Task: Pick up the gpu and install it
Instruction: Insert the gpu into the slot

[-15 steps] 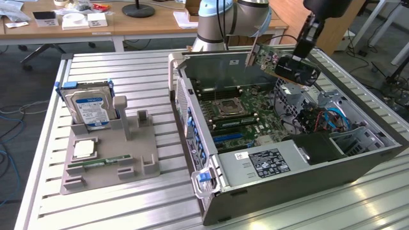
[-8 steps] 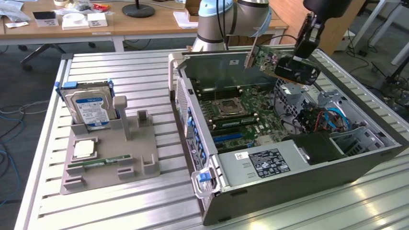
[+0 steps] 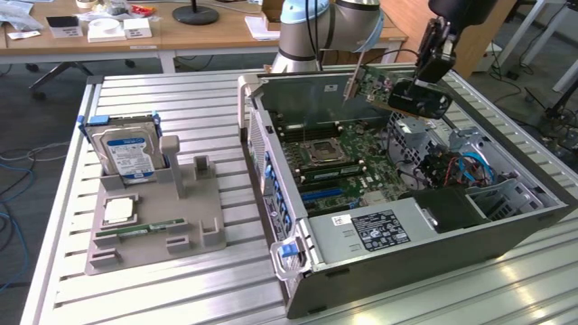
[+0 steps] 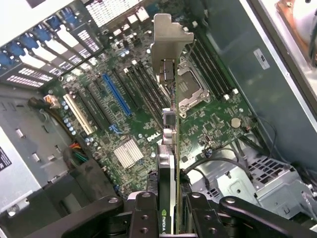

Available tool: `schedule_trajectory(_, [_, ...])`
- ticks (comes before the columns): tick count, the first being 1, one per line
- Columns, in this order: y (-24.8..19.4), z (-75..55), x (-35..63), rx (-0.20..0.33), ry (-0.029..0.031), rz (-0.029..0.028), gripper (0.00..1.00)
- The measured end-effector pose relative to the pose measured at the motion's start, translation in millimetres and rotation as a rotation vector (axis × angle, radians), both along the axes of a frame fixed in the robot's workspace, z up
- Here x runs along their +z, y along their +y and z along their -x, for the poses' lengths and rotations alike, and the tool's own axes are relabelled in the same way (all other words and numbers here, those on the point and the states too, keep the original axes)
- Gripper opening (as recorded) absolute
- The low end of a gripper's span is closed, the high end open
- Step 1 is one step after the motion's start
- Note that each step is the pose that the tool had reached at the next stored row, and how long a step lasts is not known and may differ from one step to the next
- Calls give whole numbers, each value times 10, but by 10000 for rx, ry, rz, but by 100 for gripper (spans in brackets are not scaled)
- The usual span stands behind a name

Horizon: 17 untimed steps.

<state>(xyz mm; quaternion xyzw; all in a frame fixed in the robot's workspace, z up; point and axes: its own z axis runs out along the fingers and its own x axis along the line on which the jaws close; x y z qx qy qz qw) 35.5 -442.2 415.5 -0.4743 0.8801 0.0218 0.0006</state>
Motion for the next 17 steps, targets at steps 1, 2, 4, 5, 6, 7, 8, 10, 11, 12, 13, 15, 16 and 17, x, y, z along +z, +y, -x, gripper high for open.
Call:
schedule_trajectory(1, [0,0,0,116,0,0,27])
schedule_trajectory(2, [0,0,0,227,0,0,27])
schedule_trajectory(4, [0,0,0,448,0,0,27])
schedule_trajectory(5, [0,0,0,559,0,0,27])
schedule_trajectory(6, [0,0,0,669,0,0,27])
schedule_trajectory(7, [0,0,0,780,0,0,27])
schedule_trajectory(8, [0,0,0,902,0,1,27])
schedule_trajectory(10, [0,0,-1,1122,0,0,27])
schedule_trajectory(11, [0,0,-1,1232,0,0,27])
schedule_trajectory(12, [0,0,-1,1339,0,0,27])
schedule_trajectory(13, [0,0,-1,1445,0,0,27])
schedule_trajectory(15, [0,0,-1,1658,0,0,27])
schedule_trajectory(16, [0,0,-1,1773,0,0,27])
schedule_trajectory(17, [0,0,-1,1879,0,0,27])
